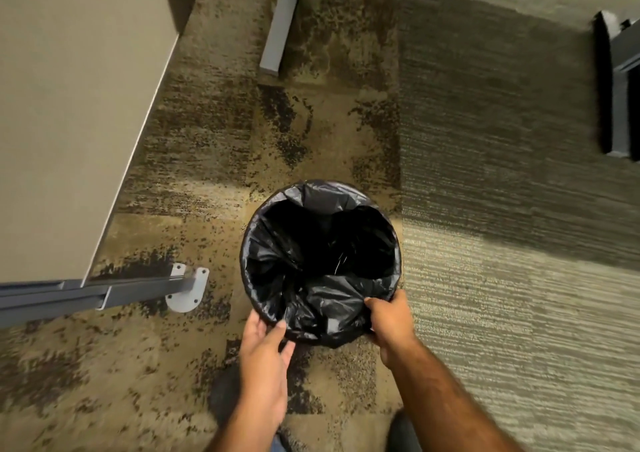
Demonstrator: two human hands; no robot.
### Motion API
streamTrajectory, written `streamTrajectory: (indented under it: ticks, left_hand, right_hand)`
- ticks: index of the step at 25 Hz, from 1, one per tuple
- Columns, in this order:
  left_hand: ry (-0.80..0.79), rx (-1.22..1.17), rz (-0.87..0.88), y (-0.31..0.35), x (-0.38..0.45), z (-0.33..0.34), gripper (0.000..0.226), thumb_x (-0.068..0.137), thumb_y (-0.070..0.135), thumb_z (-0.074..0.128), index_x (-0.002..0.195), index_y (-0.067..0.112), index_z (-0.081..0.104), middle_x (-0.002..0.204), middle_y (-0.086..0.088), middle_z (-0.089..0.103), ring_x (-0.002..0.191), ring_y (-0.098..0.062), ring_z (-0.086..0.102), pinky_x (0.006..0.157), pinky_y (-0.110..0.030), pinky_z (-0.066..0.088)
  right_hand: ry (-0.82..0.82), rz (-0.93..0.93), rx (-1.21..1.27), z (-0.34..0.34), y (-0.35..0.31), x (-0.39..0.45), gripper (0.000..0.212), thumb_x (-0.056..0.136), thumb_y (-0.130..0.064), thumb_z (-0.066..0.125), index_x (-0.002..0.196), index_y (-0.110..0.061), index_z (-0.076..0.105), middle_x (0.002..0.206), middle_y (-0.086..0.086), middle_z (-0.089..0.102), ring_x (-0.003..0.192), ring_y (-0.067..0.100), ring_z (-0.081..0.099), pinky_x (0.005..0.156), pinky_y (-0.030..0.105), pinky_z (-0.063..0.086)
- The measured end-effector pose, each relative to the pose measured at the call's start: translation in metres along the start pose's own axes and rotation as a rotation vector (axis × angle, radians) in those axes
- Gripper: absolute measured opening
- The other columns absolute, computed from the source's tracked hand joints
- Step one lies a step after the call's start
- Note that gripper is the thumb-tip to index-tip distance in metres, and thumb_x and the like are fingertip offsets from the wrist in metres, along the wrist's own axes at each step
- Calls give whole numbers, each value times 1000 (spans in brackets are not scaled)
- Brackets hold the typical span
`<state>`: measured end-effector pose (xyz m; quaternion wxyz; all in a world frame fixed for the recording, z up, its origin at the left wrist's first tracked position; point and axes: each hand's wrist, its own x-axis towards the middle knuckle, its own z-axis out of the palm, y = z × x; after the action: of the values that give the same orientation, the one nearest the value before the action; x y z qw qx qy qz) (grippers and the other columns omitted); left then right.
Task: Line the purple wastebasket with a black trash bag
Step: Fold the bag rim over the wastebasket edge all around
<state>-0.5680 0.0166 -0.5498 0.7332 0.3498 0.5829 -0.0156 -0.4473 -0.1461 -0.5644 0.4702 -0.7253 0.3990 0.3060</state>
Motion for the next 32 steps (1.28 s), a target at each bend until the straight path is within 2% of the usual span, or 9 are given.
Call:
streamTrajectory:
  ticks: [2, 5, 11, 16, 18, 21, 25, 28, 32]
  left_hand:
    - [50, 72, 54, 7, 2, 2, 61, 103, 1, 57, 158, 23, 41, 160, -5, 46, 124, -17, 60, 101, -43, 54]
    - [186, 126, 83, 8, 14, 3, 61, 100, 8, 66, 155, 19, 43, 153, -8, 52, 105, -11, 63, 79, -31, 57]
    - [374, 203, 130, -1, 27, 24, 61, 98, 2, 66, 154, 18, 46, 152, -10, 58, 123, -31, 64, 94, -49, 56]
    - [428, 124, 142, -29, -9, 62, 64, 91, 1, 76, 148, 16, 52, 150, -13, 60, 114, -30, 70, 82, -40, 59]
    - [392, 119, 164, -37, -19, 105, 60, 91, 0, 75, 145, 13, 53, 150, -14, 59, 117, -30, 68, 80, -39, 59]
    - [281, 213, 216, -42, -29, 190, 63, 97, 8, 70, 154, 17, 44, 161, -10, 45, 106, -14, 66, 78, -36, 61]
    - [54, 263, 285, -36, -20, 316, 48, 99, 4, 66, 140, 27, 53, 108, 23, 57, 77, 12, 71, 58, -14, 58]
    - [-27, 311, 308, -30, 4, 401, 45, 99, 5, 67, 140, 16, 51, 106, 11, 64, 86, -7, 72, 61, -24, 62]
    - [-54, 385, 332, -25, 29, 473, 50, 98, 9, 70, 143, 9, 49, 113, -2, 62, 88, -15, 70, 69, -36, 67]
  right_hand:
    - [-3, 22, 10, 3, -8, -2, 39, 98, 8, 51, 128, -17, 53, 119, 10, 72, 102, 28, 73, 63, 38, 67]
    - [-6, 36, -19, 3, -8, 3, 49, 95, 16, 44, 134, -14, 49, 126, 15, 70, 111, 35, 71, 87, 56, 67]
    - [-177, 24, 57, -11, 11, 10, 69, 100, 11, 55, 157, -24, 40, 148, 8, 64, 134, 34, 63, 112, 65, 52]
    - [-166, -125, 3, -68, -15, 24, 60, 100, 7, 61, 153, -17, 47, 146, 4, 66, 137, 25, 62, 122, 50, 46]
    - [-150, -228, -29, -102, -42, 39, 52, 100, 5, 62, 143, -21, 51, 136, -5, 68, 133, 20, 63, 121, 42, 46]
    - [-55, -354, -114, -155, -91, 74, 47, 98, 3, 62, 134, -25, 48, 119, -13, 65, 122, 20, 66, 104, 29, 47]
    - [96, -431, -197, -227, -166, 143, 64, 98, 1, 64, 154, -10, 36, 137, 13, 68, 128, 34, 65, 100, 28, 42]
    - [161, -441, -251, -276, -214, 194, 75, 96, -3, 69, 159, -12, 29, 143, 20, 67, 131, 39, 65, 103, 32, 45]
    - [208, -395, -303, -309, -256, 251, 53, 95, -10, 73, 136, -5, 40, 136, 28, 66, 126, 46, 66, 104, 44, 53]
